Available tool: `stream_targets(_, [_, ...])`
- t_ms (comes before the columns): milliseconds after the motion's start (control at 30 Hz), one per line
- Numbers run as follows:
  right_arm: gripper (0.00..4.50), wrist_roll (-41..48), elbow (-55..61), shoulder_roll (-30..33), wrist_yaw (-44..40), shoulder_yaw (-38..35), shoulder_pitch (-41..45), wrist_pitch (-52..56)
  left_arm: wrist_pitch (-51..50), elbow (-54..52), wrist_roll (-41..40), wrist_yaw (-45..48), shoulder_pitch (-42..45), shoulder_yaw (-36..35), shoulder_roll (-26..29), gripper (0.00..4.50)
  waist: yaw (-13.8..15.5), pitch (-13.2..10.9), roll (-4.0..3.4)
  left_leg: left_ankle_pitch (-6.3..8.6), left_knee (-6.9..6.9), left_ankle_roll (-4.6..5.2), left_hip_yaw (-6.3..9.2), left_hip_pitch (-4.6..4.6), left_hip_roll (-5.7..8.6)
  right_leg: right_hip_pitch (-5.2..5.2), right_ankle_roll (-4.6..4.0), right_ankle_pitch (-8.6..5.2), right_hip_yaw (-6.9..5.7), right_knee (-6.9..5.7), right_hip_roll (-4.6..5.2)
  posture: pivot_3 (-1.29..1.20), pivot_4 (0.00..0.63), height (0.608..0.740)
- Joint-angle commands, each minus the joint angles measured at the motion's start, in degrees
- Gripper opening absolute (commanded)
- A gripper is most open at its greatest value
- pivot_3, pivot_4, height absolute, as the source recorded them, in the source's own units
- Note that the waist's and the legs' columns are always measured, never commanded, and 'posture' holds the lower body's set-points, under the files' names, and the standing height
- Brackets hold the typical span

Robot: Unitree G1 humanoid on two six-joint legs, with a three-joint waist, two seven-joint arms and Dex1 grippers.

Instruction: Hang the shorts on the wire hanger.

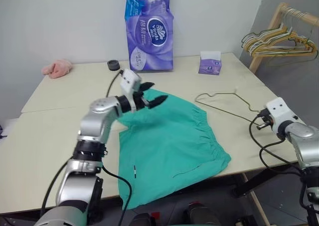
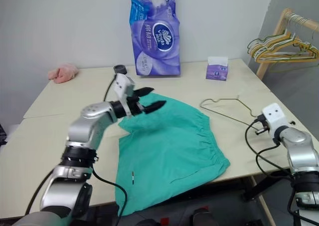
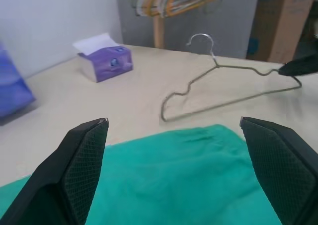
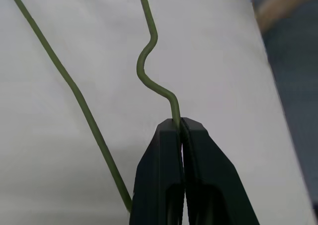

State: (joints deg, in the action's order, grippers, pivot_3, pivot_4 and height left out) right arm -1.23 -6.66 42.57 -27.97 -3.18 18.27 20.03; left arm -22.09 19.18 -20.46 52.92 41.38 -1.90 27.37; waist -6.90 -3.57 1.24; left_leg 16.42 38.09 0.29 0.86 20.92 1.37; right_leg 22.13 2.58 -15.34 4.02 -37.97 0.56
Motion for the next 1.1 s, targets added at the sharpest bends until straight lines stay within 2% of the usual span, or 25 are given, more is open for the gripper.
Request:
stream_targets(33, [0.05, -2.8, 7.7, 0.4, 0.3, 1.3, -1.3, -5.9, -0.1, 3.8, -1.5, 7.2, 2.3, -0.8, 3.4, 4.50, 0.1, 0.0, 0.01, 0.00, 0.00, 0.00, 0.00, 0.01, 0.00, 0.01, 0.00, 0.00, 0.00, 0.01, 0.00, -0.14, 0.048, 0.740])
stream_targets(167, [0.05, -4.1, 13.3, 0.1, -1.3, 3.7, -2.4, -12.1, 2.2, 10.6, 1.6, 12.8, 5.0, 1.2, 7.1, 4.50, 0.4, -0.2, 0.08, 0.00, 0.03, -0.01, -0.02, 0.04, 0.06, 0.03, -0.28, 0.16, 0.00, 0.04, 0.08, -0.14, 0.049, 0.740])
stream_targets(333, [0.05, -4.7, 16.5, -0.1, -3.3, 5.2, -2.6, -17.0, 4.3, 14.5, 4.5, 16.2, 5.9, 3.4, 7.5, 4.50, 0.8, -0.2, 0.09, 0.00, 0.03, -0.01, 0.01, 0.08, 0.07, 0.03, -0.28, 0.16, -0.05, 0.09, 0.11, -0.14, 0.048, 0.740])
stream_targets(700, [0.05, -7.2, 20.2, -1.2, -5.4, 8.3, -0.9, -24.9, -1.9, 8.0, 5.6, 27.0, 0.6, 9.9, 9.4, 4.50, 0.3, -0.3, 0.09, 0.00, 0.03, 0.00, 0.00, 0.07, 0.06, 0.08, -0.31, 0.15, -0.02, -0.01, 0.10, -0.15, 0.048, 0.740])
stream_targets(1000, [0.05, -7.4, 20.8, -1.7, -6.7, 8.3, -0.1, -26.4, -5.1, 3.3, 5.6, 30.5, -2.6, 12.0, 10.7, 4.50, 0.4, -0.4, 0.10, 0.00, 0.04, 0.00, 0.01, 0.07, 0.05, 0.07, -0.33, 0.14, -0.03, -0.01, 0.09, -0.15, 0.052, 0.740])
stream_targets(1100, [0.00, -7.1, 21.3, -1.7, -7.2, 8.1, -0.3, -26.4, -5.6, 3.8, 5.1, 30.2, -2.3, 11.6, 10.3, 3.92, 0.4, -0.4, 0.10, 0.00, 0.05, 0.00, 0.01, 0.07, 0.05, 0.07, -0.34, 0.14, -0.03, -0.02, 0.09, -0.15, 0.056, 0.740])
